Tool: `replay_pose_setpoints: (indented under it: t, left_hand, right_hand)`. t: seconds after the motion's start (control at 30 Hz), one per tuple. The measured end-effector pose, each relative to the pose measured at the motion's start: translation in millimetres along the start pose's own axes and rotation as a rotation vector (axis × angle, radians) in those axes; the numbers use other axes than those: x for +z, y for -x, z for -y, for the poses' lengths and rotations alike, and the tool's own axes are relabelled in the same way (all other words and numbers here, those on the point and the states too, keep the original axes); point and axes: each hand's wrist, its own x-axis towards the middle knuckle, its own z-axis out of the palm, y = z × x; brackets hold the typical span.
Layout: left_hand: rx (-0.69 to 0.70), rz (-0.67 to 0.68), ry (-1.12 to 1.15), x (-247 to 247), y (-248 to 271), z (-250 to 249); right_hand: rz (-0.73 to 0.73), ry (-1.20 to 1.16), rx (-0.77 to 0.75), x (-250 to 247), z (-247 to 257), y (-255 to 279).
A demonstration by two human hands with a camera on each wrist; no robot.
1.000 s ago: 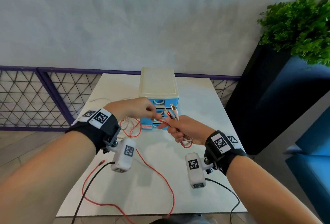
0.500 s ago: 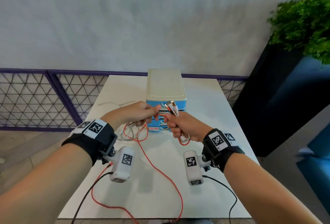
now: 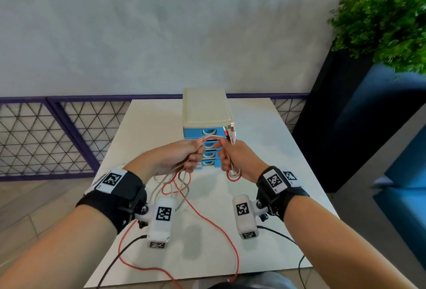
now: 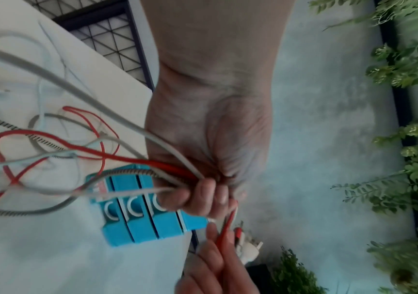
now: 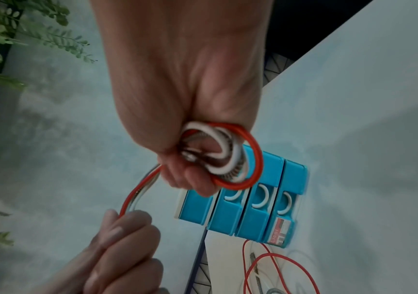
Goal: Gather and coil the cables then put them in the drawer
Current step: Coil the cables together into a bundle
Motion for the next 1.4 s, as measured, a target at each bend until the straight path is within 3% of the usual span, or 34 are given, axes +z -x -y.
replay_pose_setpoints:
  t: [0.13, 0.23, 0.4, 0.6, 0.77, 0.93, 1.07, 1.23, 1.4]
  left_hand:
    - [0.072, -0.087, 0.095, 11.5, -2.8, 4.1]
    - [0.001, -0.009, 0.238, 10.7, 3.5, 6.3]
    - [-0.130, 0.127, 0.228, -3.9, 14.1, 3.9]
    - [0.007, -0.036, 0.124, 15.1, 1.6, 4.8]
    - [0.084, -0.203, -0.176, 43.6, -10.3, -0.5]
    - [0.098, -0.393, -0.625, 55.7, -19.2, -5.1]
    - [0.112, -0.391, -0.794, 56.8, -23.2, -8.5]
    - [-0.009, -0.393, -1.008, 57.3, -34.2, -1.1]
    - [-0.013, -0.276, -0.938, 53.4, -30.0, -5.9]
  right_hand:
    - [0.005, -0.084, 0.006, -2.1, -1.7, -3.9]
    - [0.011, -0.150, -0.011, -4.4, 0.9, -9.1]
    - [0.028, -0.158, -0.032, -6.0, -1.7, -15.4]
    - [-0.048, 0.017, -0.026, 2.4, 2.6, -21.3]
    - [-0.085, 0.092, 0.009, 8.3, 1.4, -30.3]
    - [0.066, -0.206, 0.132, 10.7, 8.5, -26.1]
    - [-0.001, -0.253, 0.167, 12.5, 15.1, -26.8]
    - [0.092, -0.135, 0.189, 10.8, 12.6, -25.9]
    - [0.067, -0.087, 0.153, 11.4, 6.5, -31.0]
